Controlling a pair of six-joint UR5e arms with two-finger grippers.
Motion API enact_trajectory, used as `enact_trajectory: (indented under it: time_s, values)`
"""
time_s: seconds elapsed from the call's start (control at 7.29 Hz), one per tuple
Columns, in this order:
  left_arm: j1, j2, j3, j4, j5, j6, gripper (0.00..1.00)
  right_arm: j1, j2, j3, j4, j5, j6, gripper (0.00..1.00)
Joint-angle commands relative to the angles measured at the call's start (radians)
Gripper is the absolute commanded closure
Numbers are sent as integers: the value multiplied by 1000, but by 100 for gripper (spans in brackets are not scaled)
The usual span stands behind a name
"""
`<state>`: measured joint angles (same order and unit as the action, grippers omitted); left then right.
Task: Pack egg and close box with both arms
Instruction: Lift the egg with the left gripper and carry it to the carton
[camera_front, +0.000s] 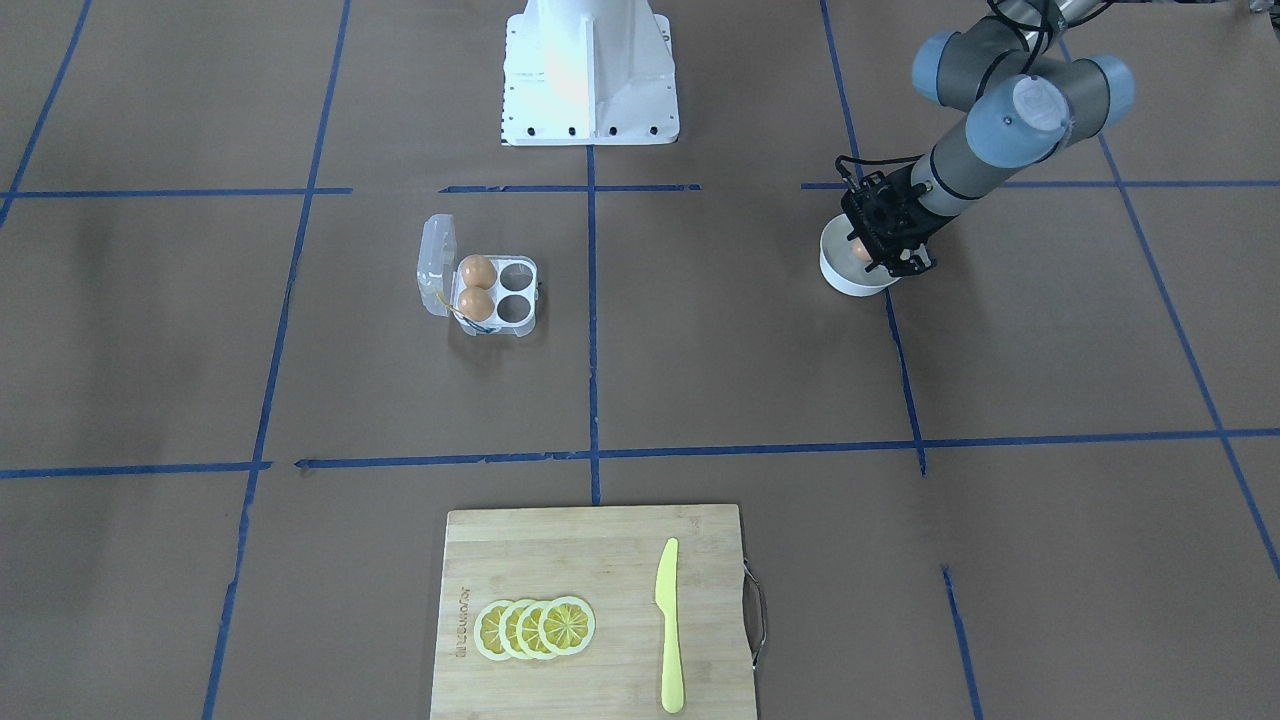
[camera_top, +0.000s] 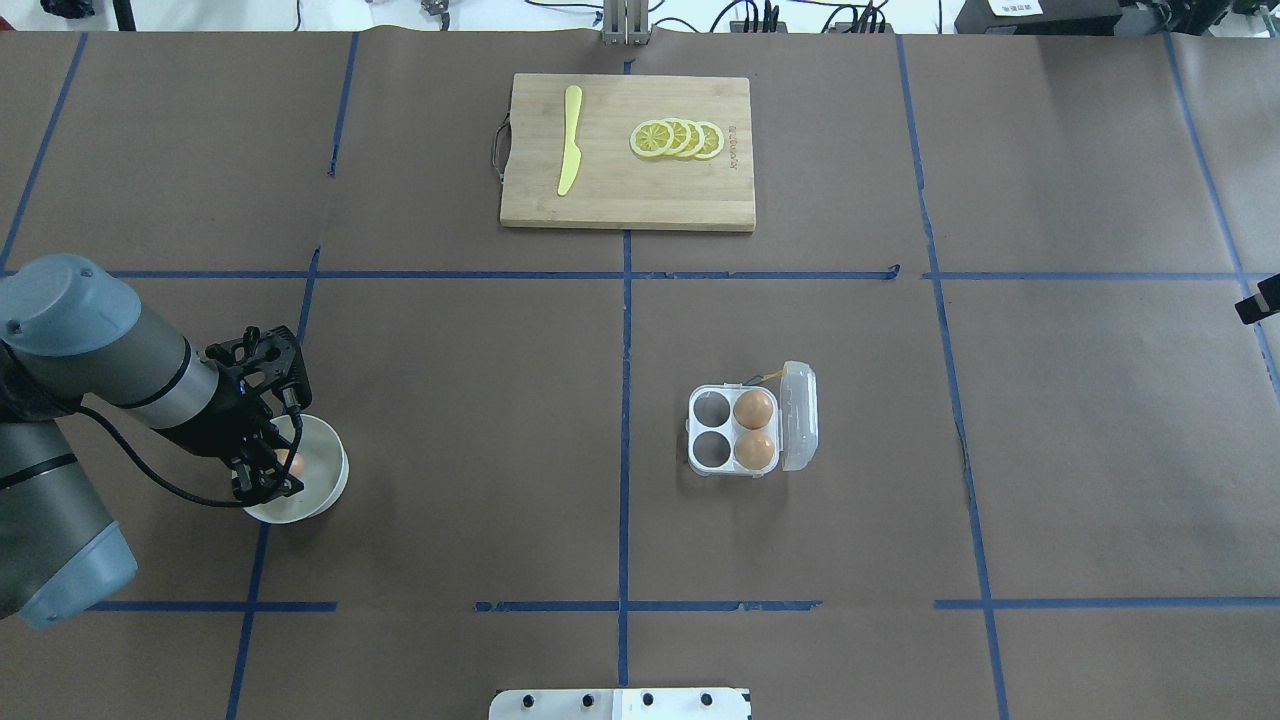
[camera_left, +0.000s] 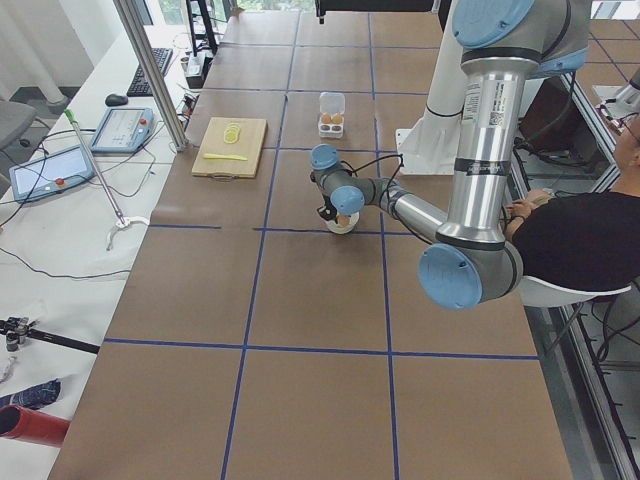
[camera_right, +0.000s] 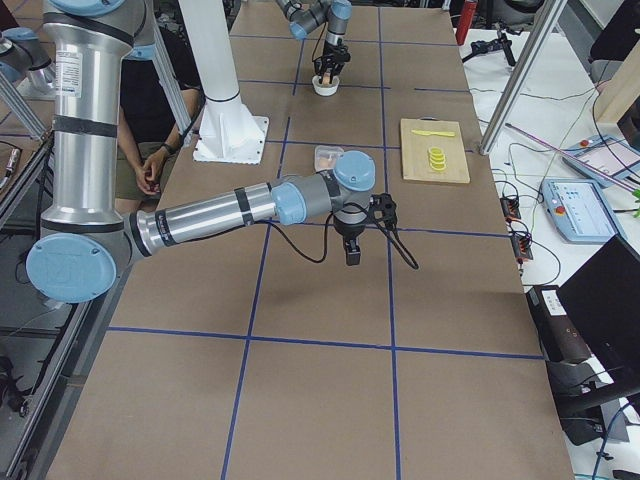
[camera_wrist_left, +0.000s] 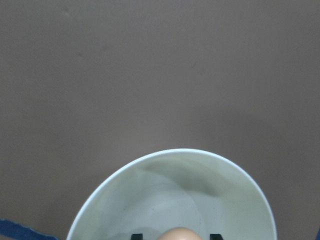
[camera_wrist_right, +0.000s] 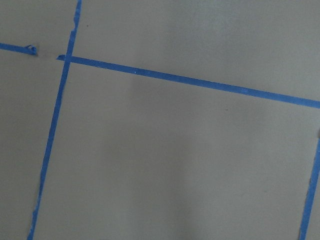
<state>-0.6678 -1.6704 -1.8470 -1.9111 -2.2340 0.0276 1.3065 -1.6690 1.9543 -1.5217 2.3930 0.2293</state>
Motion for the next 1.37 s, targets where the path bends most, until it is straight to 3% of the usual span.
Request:
enact_trajectory:
  time_s: [0.0,0.41,0.69,1.1,1.23]
  values:
    - [-41,-3,-65,53,2,-5,100,-1,2,0,2,0,1,0]
    - [-61,-168,-55,138,51,-125,100,-1,2,2,2,0,2,0]
    - [-41,-360,50,147,95,-318,100,-1,3,0,2,-2,2,0]
    - [77,-585,203,129,109,-619,100,-1,3,2,0,-2,2,0]
    - [130,-667,294,59,122,-731,100,-1,3,2,0,-2,2,0]
